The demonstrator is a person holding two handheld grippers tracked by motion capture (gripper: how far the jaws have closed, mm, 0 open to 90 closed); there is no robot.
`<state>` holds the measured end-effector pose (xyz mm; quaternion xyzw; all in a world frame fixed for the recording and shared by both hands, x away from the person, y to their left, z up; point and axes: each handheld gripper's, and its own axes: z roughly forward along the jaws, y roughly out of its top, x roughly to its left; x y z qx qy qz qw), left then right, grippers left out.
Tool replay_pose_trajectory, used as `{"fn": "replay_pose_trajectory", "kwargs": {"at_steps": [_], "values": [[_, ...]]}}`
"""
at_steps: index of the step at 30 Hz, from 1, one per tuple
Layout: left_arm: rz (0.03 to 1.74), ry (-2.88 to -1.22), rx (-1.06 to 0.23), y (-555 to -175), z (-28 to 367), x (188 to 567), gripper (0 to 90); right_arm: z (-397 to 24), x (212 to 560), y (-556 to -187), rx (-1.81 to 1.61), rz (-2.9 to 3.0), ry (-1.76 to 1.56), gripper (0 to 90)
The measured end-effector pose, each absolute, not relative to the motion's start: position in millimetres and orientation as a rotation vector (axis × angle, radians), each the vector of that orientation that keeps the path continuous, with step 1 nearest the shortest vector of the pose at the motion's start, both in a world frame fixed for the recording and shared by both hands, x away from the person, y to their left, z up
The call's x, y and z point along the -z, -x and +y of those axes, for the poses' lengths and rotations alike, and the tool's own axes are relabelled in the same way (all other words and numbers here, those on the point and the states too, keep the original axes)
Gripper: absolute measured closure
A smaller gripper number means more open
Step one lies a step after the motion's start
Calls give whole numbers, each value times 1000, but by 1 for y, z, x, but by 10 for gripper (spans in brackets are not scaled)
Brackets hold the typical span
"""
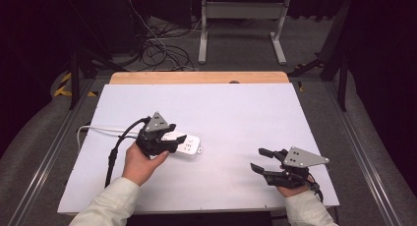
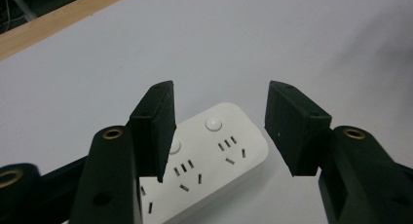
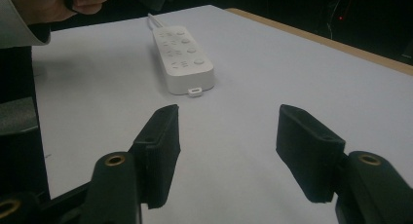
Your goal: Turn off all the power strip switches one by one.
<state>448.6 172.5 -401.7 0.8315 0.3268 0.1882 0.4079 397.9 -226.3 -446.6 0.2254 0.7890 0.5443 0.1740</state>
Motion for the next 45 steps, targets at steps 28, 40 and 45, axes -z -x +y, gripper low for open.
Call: {"fn": "replay_pose_trajectory", "kwargs": {"at_steps": [28, 40, 45], "values": [[958, -2244, -244, -493, 157, 415, 900, -227, 447, -398, -1546, 2249, -632, 421], [986, -2327, -137, -511, 142, 427, 900, -227, 447, -399, -1549, 2254, -627, 421], [990, -2346, -121, -514, 139, 433, 900, -228, 447, -399, -1555, 2257, -625, 421]]}}
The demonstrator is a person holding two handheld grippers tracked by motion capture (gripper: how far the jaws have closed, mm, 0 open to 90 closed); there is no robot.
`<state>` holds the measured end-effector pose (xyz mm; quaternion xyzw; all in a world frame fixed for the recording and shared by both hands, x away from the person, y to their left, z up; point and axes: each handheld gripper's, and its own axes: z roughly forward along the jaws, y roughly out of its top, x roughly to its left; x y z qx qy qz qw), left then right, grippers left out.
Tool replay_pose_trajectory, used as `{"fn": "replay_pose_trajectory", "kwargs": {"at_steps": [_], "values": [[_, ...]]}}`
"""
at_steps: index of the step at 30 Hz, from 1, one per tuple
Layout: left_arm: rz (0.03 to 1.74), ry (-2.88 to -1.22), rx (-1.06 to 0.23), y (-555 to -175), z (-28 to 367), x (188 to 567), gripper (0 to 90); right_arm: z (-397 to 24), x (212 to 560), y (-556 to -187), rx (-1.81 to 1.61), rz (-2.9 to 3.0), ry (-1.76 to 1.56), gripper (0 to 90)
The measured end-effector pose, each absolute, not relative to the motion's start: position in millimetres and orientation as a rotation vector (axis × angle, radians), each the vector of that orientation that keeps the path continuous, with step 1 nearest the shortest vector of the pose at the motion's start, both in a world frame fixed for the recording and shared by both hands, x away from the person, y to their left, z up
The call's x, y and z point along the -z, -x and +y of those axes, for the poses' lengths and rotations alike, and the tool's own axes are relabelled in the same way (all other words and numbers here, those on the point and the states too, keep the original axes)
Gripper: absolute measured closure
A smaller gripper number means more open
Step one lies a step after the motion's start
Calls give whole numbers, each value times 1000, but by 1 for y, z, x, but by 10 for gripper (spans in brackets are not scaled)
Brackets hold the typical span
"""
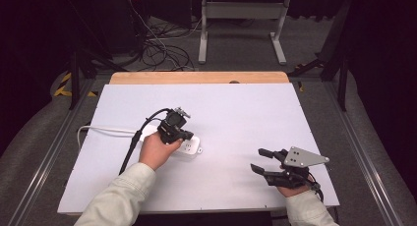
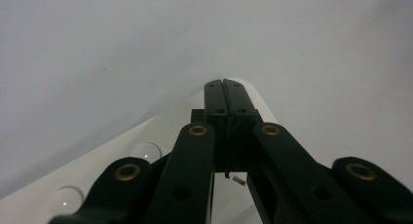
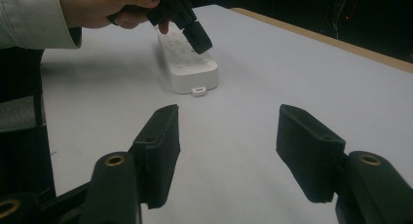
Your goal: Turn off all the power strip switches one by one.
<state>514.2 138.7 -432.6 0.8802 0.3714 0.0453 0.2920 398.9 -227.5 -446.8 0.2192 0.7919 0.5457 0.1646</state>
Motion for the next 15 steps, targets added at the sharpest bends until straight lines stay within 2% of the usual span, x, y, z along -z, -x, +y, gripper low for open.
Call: {"fn": "replay_pose_trajectory", "kwargs": {"at_steps": [15], "values": [[1011, -2350, -121, -518, 135, 440, 900, -228, 447, -400, -1557, 2265, -626, 420]]}}
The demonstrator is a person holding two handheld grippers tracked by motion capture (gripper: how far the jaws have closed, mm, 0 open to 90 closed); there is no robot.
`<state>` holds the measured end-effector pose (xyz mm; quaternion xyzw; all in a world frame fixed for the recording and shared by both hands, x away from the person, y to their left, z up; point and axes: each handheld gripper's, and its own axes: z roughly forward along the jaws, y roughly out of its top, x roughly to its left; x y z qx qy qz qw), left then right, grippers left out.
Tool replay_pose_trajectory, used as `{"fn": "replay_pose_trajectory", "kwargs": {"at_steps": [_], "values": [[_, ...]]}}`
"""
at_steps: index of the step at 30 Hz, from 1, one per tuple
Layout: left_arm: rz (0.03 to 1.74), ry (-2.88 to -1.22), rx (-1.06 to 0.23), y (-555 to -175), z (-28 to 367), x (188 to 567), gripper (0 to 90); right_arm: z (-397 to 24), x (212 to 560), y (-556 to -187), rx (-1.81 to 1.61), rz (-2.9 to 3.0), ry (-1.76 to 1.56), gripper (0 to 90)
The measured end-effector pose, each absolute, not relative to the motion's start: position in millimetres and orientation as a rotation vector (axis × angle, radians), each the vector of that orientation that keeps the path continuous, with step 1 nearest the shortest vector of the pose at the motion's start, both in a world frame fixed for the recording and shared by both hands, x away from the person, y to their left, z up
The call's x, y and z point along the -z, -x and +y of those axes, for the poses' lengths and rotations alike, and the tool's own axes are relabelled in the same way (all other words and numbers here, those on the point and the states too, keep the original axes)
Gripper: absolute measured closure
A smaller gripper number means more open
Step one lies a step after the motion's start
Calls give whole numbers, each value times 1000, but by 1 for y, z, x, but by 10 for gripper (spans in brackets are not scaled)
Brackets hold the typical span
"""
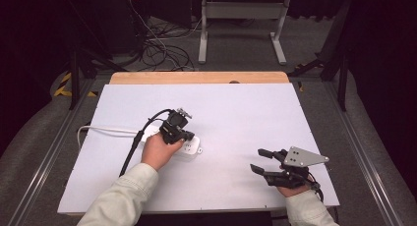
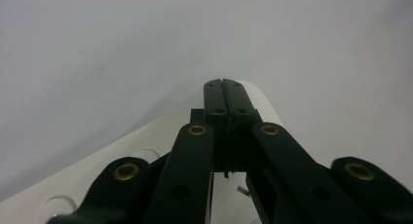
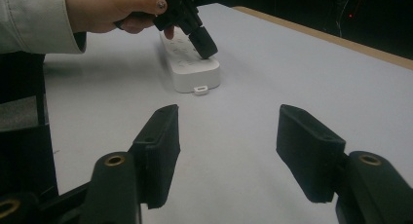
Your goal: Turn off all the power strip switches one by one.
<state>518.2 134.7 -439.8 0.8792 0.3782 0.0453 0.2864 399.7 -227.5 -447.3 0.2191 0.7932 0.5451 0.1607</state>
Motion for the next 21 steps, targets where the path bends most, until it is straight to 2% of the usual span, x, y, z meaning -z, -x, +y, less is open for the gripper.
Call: {"fn": "replay_pose_trajectory", "kwargs": {"at_steps": [3, 21], "values": [[1023, -2376, -170, -517, 134, 439, 900, -228, 447, -400, -1557, 2266, -626, 420], [987, -2378, -231, -512, 131, 442, 900, -227, 448, -400, -1550, 2274, -623, 420]]}}
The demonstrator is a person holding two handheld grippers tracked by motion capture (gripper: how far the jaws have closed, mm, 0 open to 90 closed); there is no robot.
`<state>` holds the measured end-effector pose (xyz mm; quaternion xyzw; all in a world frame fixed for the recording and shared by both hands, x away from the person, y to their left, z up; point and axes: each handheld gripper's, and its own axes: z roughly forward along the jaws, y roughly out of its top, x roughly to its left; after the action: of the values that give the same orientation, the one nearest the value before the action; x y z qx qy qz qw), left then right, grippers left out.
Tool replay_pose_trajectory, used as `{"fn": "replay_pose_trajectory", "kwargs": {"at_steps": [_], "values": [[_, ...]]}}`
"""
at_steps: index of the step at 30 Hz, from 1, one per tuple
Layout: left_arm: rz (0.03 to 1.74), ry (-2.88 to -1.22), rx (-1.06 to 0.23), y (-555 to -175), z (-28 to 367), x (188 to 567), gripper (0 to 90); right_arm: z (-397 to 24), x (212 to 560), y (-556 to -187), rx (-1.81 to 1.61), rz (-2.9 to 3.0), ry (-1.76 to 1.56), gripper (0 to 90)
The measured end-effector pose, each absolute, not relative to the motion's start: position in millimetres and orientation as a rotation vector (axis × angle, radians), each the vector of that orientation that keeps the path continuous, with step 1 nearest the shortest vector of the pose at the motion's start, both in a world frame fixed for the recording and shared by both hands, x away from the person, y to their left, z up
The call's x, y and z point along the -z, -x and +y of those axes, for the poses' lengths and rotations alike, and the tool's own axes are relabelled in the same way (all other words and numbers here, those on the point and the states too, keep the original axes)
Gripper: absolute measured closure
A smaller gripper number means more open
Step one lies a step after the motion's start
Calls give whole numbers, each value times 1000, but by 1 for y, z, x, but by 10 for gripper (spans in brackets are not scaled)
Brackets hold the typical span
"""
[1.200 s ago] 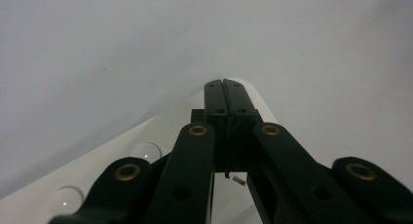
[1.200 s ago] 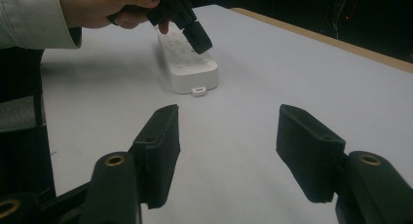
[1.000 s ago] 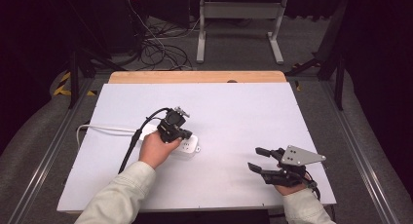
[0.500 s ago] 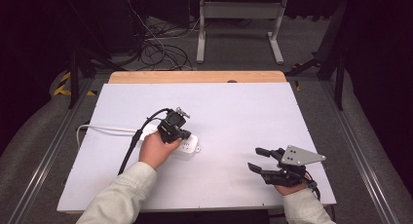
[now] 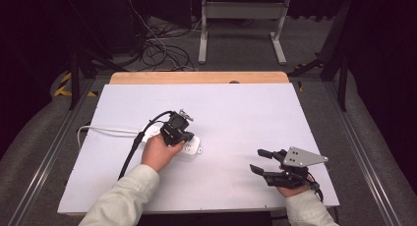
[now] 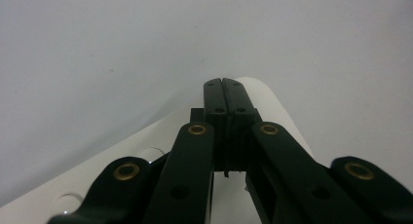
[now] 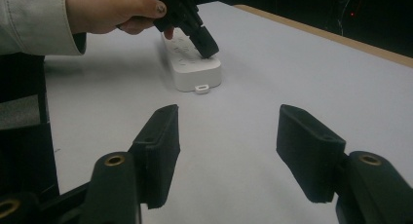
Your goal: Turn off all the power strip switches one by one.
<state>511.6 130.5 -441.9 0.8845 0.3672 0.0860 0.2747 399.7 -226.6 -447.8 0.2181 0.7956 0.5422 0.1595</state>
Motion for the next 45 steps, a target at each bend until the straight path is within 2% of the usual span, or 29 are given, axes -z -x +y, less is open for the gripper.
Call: {"fn": "replay_pose_trajectory", "kwargs": {"at_steps": [28, 37, 45], "values": [[1020, -2375, -256, -508, 127, 442, 900, -226, 448, -400, -1543, 2279, -627, 418], [1015, -2405, -343, -503, 120, 443, 900, -225, 449, -399, -1544, 2280, -627, 417], [979, -2295, -314, -501, 132, 426, 900, -227, 449, -400, -1544, 2278, -628, 415]]}}
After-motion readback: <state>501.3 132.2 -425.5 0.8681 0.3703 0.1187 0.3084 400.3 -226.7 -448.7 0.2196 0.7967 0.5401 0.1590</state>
